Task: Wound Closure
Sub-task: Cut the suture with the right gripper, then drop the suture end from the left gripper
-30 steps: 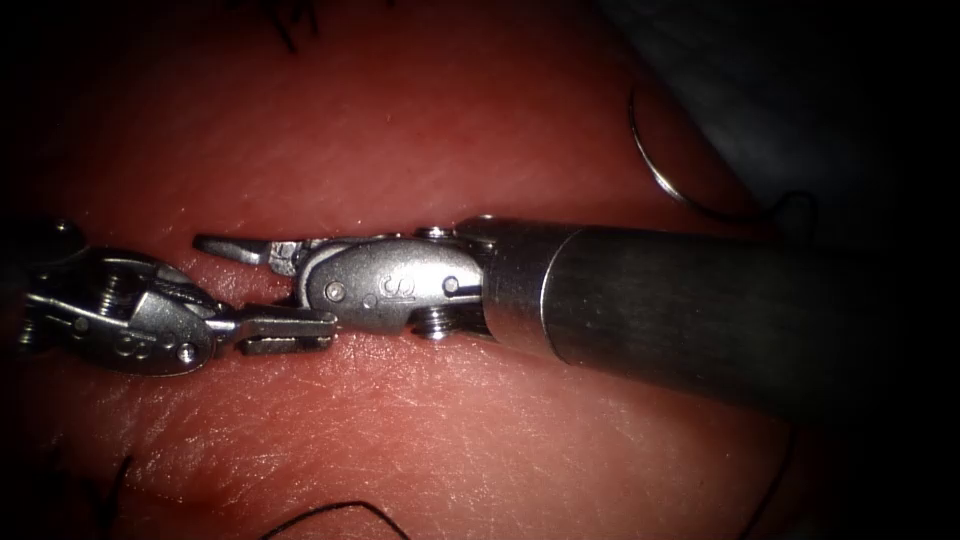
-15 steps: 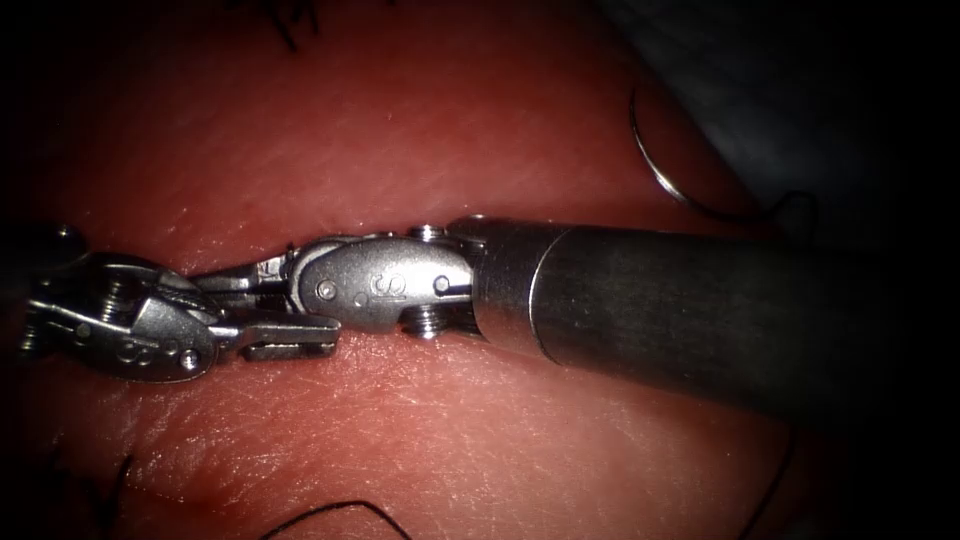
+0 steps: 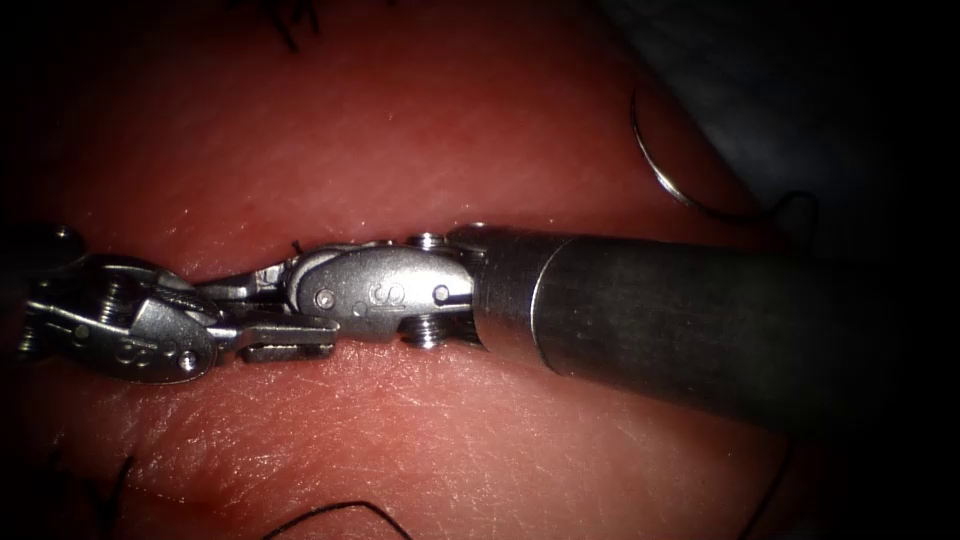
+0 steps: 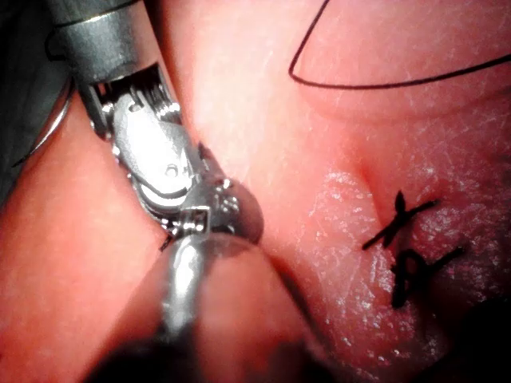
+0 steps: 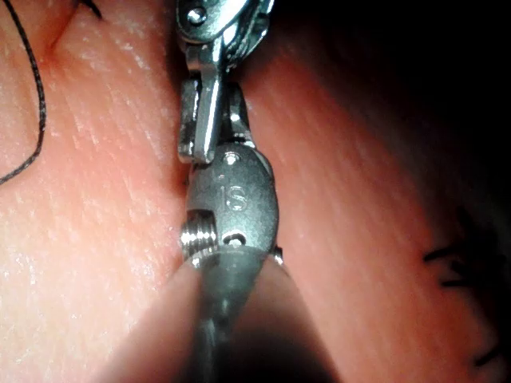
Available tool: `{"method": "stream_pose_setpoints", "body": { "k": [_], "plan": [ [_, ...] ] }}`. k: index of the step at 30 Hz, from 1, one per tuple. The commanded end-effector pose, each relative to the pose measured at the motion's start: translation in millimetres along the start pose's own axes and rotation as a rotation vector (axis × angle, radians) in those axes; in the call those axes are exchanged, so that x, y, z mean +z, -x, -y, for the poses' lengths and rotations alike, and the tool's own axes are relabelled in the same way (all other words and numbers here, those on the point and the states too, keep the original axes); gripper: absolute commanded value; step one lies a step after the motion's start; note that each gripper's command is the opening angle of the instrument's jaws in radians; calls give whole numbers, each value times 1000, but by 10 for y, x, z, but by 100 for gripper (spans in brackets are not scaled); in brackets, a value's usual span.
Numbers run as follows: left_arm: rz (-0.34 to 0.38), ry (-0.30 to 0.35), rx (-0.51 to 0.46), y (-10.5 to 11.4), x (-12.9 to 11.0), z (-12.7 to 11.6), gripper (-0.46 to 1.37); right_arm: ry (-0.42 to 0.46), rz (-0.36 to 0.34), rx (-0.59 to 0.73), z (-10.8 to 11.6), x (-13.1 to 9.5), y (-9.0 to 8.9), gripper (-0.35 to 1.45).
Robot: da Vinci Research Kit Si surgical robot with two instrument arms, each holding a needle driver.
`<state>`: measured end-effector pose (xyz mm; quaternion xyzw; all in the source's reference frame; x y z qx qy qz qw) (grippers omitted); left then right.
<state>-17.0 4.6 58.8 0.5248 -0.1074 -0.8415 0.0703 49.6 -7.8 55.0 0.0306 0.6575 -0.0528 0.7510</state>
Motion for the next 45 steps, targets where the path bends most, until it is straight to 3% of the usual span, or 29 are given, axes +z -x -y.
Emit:
{"method": "stream_pose_setpoints", "body": {
  "k": [1,2,3,4,8,10,19,31,39,45],
  "plan": [
    [-1,5,0,0,0,0,-35,3,0,6,3,1,-1,39],
    [-1,5,0,0,-1,0,-35,3,0,6,3,1,-1,54],
    [-1,5,0,0,-1,0,-35,3,0,6,4,0,-2,81],
    [-1,5,0,0,-2,0,-35,10,-5,6,3,0,-3,92],
    [0,4,0,1,-3,0,-35,44,-17,5,-1,-6,-2,101],
    [0,5,0,1,-3,-1,-35,77,13,4,-3,-13,-2,112],
    [4,-2,-7,-8,1,-2,-35,135,62,12,-11,-57,-1,108],
    [-54,-4,-10,-49,30,-14,-35,321,64,20,-27,-152,-26,98],
    [-97,23,-25,-80,65,-30,-35,393,117,4,-32,-181,-19,97],
    [-113,37,-74,-88,98,-49,-35,411,155,-2,-33,-186,-16,97]
  ]
}}
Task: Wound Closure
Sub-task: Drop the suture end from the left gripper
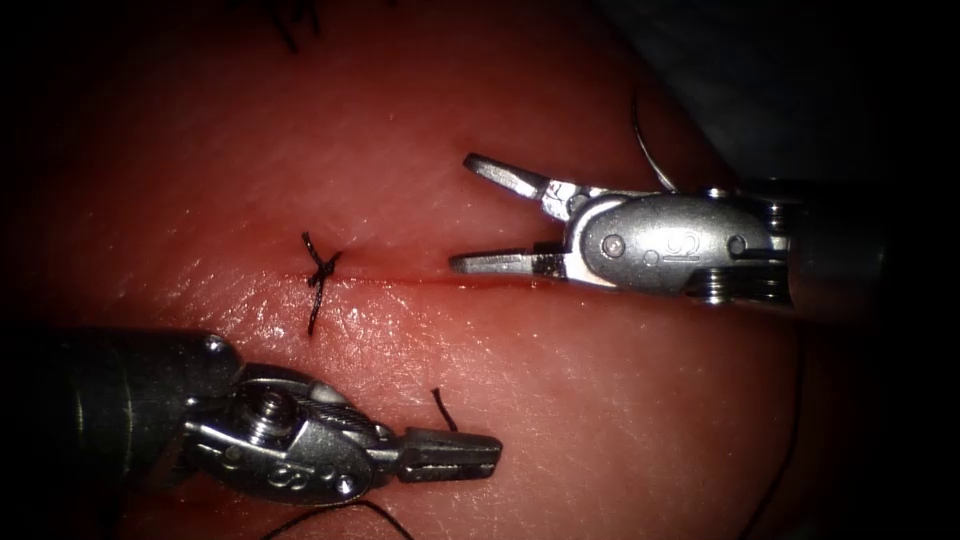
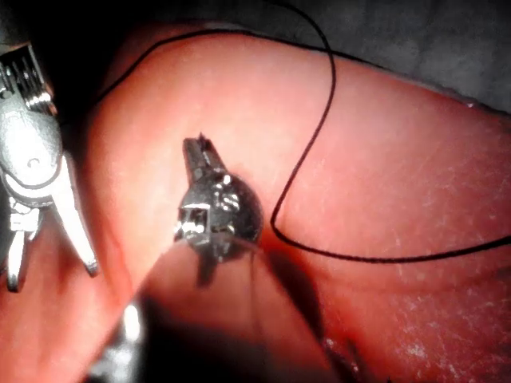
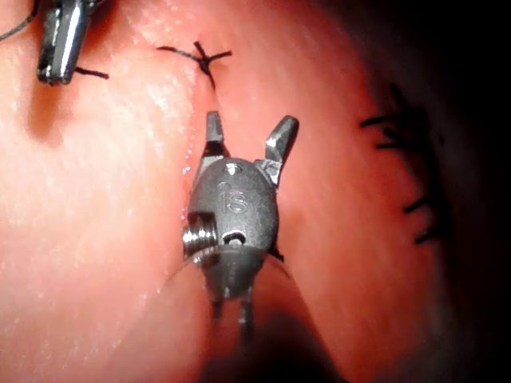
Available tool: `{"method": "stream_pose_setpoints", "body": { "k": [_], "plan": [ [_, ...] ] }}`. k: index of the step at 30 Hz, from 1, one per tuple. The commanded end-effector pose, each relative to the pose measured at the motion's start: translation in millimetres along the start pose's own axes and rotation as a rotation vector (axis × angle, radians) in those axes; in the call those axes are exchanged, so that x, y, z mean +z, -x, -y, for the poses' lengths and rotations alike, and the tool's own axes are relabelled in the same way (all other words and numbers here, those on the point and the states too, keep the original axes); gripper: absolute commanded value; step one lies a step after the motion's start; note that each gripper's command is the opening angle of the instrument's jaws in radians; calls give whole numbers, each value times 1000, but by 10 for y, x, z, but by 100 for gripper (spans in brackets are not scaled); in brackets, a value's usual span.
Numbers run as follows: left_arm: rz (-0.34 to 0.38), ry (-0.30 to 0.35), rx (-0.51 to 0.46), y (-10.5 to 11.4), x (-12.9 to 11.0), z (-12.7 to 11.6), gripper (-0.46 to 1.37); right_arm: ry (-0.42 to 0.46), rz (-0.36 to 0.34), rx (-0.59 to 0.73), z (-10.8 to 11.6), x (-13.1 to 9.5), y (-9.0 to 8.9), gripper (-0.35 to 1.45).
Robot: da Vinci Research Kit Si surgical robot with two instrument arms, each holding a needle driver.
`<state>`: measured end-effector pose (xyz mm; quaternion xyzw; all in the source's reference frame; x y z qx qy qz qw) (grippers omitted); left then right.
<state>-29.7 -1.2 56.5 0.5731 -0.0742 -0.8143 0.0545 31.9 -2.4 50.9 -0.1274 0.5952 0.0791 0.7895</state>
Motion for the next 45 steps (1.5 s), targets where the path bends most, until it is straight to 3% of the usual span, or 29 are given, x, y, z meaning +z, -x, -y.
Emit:
{"method": "stream_pose_setpoints", "body": {
  "k": [1,8,11,21,23,28,33,45],
  "plan": [
    [-13,20,-17,1,9,-5,-35,1,2,-1,0,0,0,97],
    [-31,44,-148,9,44,-19,-35,5,4,5,1,4,0,97],
    [-29,51,-282,13,57,-29,-35,7,7,5,2,7,0,96],
    [1,44,-498,43,53,-35,-35,21,16,16,6,22,1,99],
    [39,54,-536,54,48,-39,-11,23,17,15,7,24,1,99],
    [117,96,-609,76,37,-49,95,22,16,16,8,23,0,99],
    [168,104,-626,92,28,-51,113,21,15,15,7,20,0,99],
    [160,121,-634,97,1,-52,110,20,14,15,8,18,-2,99]
  ]
}}
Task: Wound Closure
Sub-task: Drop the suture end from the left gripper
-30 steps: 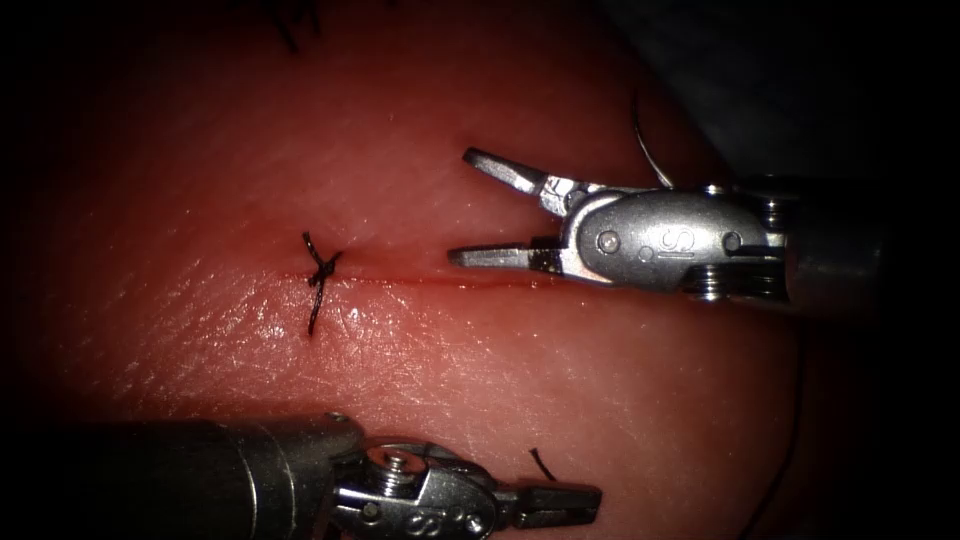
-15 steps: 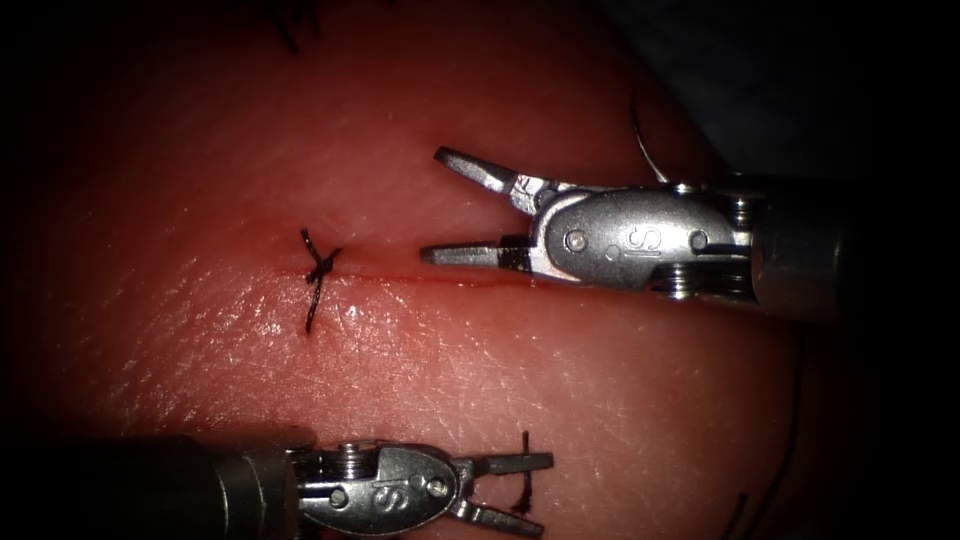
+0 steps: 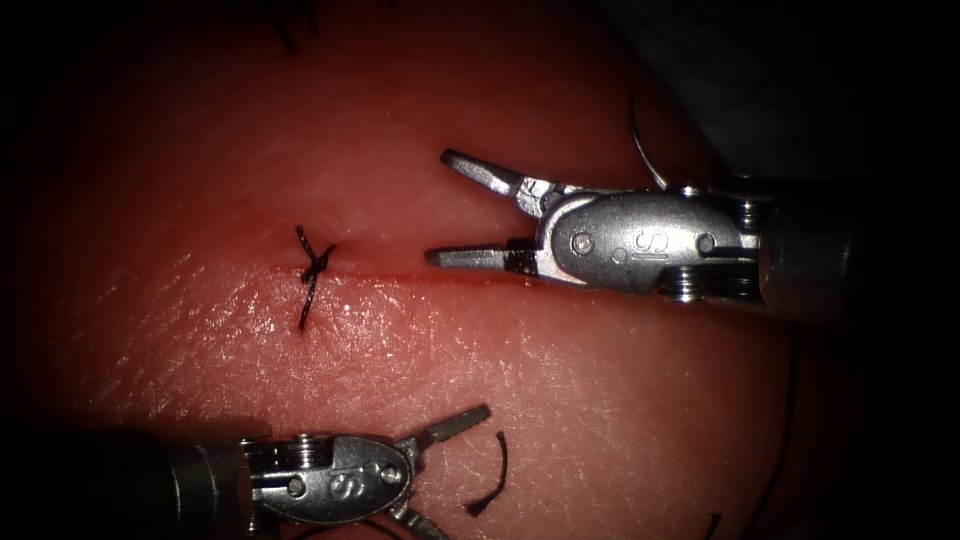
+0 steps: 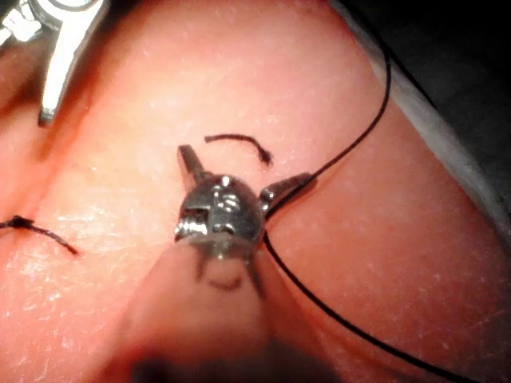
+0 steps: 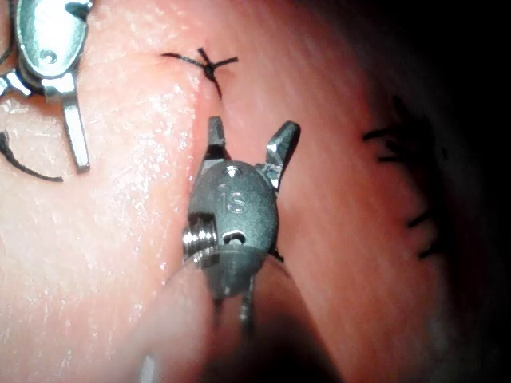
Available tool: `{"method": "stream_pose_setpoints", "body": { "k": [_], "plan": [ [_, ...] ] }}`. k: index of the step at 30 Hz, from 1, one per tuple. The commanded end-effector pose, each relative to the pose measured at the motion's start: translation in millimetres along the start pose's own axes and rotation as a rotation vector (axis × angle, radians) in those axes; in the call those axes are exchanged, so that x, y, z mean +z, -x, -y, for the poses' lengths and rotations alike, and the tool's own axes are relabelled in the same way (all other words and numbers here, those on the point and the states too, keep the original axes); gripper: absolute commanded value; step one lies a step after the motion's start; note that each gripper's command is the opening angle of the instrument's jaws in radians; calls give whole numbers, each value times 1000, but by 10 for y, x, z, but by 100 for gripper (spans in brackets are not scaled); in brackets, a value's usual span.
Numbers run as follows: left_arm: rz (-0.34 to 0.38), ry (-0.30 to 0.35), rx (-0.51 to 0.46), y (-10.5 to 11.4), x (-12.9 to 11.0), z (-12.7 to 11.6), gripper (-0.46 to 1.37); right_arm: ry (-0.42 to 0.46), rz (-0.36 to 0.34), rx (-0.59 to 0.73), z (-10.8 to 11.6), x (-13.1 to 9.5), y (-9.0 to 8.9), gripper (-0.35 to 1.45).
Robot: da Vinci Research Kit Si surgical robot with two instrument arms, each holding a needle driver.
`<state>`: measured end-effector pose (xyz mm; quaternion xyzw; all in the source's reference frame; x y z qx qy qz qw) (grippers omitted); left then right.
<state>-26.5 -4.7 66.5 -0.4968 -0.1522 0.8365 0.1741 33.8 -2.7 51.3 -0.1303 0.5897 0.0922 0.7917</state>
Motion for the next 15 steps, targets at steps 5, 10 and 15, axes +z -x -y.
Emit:
{"method": "stream_pose_setpoints", "body": {
  "k": [5,10,15],
  "plan": [
    [-1,-5,0,2,-8,7,107,-3,-1,0,0,-3,-2,99],
    [0,-21,-7,4,-16,11,105,-5,-3,0,-2,-6,0,98],
    [1,-31,-6,4,-23,14,100,-5,-2,-1,-2,-6,0,98]
  ]
}}
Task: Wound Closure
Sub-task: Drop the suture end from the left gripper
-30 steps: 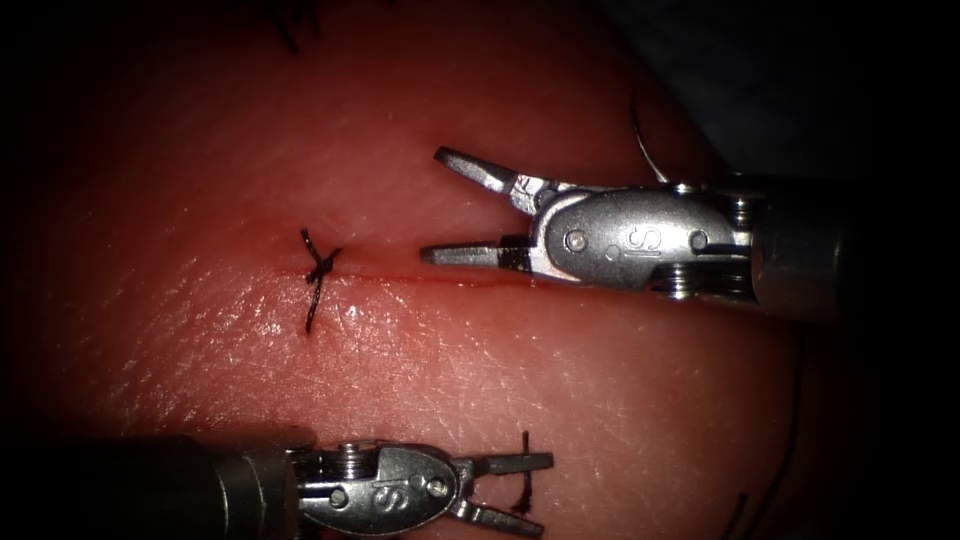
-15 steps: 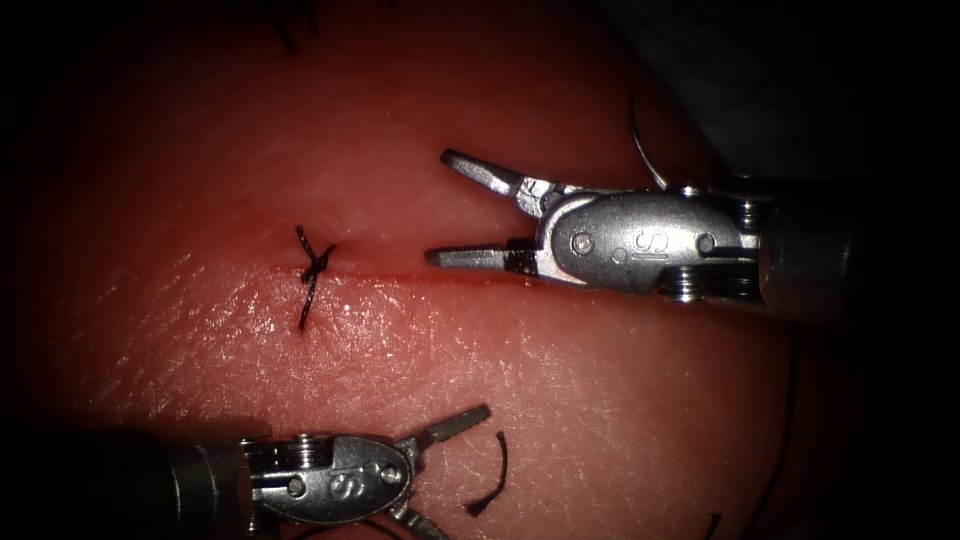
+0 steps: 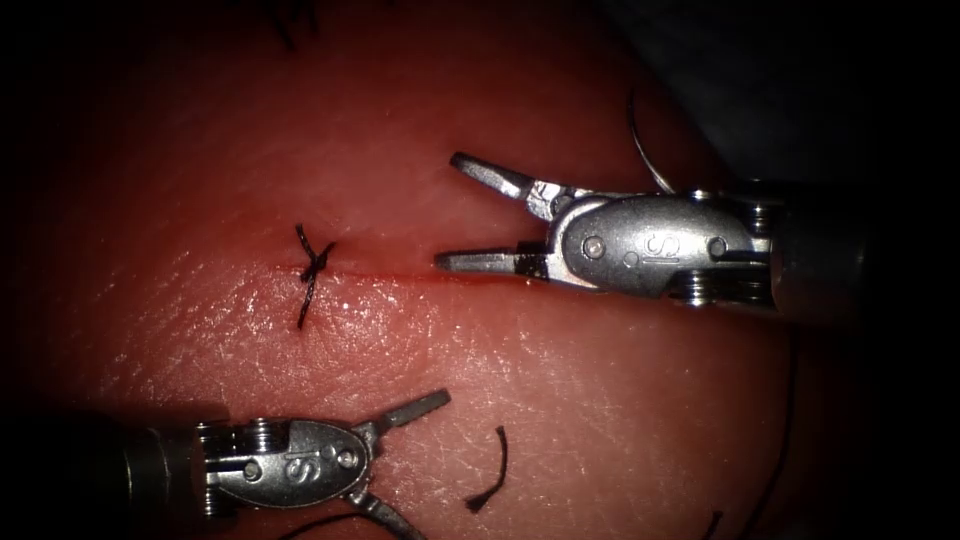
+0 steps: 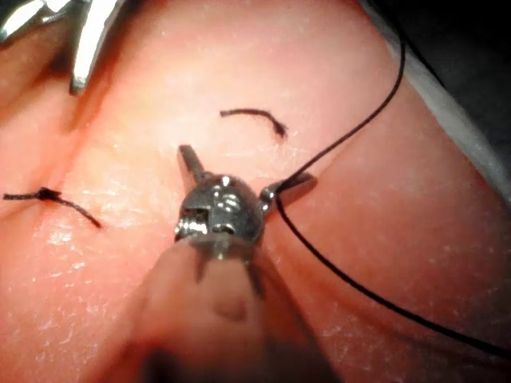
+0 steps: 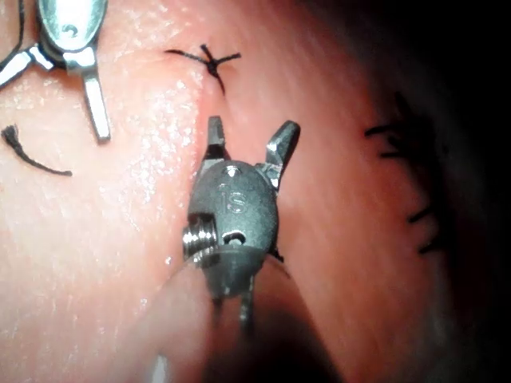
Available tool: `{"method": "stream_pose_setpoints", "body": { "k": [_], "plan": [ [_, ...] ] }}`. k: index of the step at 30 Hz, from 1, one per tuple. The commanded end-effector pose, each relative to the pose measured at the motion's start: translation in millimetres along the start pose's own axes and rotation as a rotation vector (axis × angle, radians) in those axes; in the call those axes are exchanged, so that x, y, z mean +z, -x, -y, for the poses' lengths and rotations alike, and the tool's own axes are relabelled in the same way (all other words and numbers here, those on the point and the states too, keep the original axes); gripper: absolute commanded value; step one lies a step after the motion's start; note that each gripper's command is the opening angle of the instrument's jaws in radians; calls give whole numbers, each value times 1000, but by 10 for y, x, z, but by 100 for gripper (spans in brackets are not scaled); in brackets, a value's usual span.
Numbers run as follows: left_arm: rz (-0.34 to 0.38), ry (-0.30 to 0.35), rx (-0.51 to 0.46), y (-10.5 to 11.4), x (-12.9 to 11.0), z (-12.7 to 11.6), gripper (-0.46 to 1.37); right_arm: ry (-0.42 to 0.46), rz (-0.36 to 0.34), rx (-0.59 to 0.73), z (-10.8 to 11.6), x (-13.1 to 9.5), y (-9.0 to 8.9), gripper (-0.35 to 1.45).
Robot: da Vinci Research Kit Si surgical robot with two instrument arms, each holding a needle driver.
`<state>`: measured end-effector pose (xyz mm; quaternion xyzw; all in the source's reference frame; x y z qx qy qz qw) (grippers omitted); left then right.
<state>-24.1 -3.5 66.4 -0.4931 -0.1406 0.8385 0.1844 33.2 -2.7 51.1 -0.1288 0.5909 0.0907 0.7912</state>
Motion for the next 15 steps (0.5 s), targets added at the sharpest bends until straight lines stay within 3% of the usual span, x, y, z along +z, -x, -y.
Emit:
{"method": "stream_pose_setpoints", "body": {
  "k": [1,15],
  "plan": [
    [0,0,0,0,0,0,100,0,0,0,0,1,0,98],
    [1,-2,10,-1,1,0,96,1,0,5,1,1,1,99]
  ]
}}
